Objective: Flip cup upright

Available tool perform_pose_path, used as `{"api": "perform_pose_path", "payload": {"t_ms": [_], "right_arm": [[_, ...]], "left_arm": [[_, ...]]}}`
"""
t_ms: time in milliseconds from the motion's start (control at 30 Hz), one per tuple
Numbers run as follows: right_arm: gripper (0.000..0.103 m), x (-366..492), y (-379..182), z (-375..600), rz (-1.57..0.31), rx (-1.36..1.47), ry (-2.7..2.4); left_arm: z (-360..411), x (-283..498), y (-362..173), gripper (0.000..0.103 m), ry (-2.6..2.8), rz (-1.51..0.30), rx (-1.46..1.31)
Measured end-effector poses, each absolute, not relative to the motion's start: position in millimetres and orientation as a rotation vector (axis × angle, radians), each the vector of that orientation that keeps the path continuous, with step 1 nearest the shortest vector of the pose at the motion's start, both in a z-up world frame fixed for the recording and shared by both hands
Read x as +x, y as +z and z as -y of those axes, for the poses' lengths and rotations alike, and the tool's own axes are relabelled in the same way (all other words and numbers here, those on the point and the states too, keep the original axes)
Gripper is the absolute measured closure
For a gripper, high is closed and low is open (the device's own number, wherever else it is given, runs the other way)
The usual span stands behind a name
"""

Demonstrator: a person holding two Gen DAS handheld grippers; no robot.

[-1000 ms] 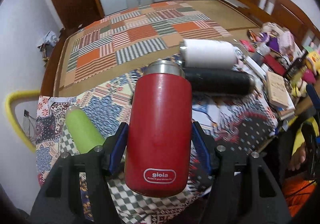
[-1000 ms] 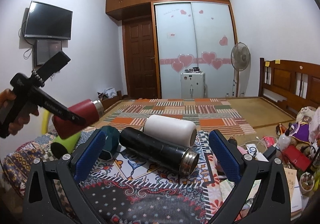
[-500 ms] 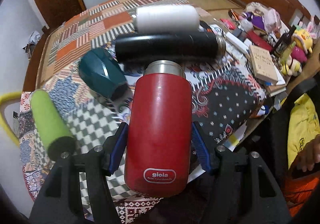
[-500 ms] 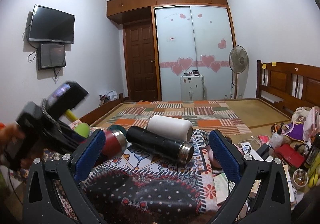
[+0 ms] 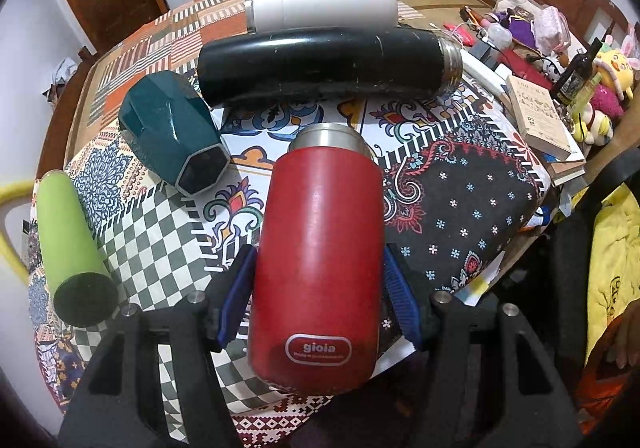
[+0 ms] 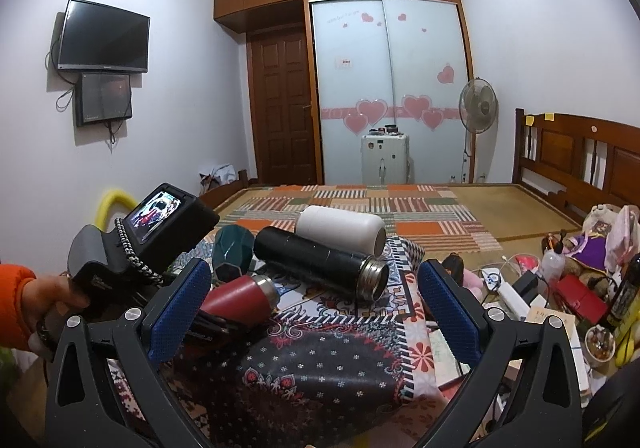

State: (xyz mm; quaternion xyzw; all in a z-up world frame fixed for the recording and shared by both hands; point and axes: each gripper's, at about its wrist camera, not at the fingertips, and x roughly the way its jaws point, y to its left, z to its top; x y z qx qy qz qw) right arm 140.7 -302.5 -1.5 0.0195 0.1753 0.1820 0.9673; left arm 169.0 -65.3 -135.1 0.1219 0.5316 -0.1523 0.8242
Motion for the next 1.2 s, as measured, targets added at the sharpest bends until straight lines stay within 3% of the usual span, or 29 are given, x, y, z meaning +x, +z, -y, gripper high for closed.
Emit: {"api": "perform_pose_path", "payload": {"t_ms": [200, 367, 833, 1200], "right_arm": [[0.0, 142.5, -2.3, 297.5, -0.367, 0.031, 0.368], [0.0, 145.0, -1.3, 293.4, -0.373, 0.027, 0.364], [0.0, 170.0, -4.0, 262.6, -0.46, 0.046, 0.446], [0.0, 206.4, -29.9, 183.4, -0.669, 0.013, 0.558]], "left_arm": [[59.2, 165.5, -133.4, 0.038, -0.338, -1.121, 0.243], [52.9, 153.7, -116.0, 0.023, -0.367, -1.061, 0.23], [-48.2, 71.8, -40.7, 0.023, -0.17, -0.719, 0.125], [-98.0, 42.4, -52.8, 0.023, -0.063, -0.597, 0.048]]}}
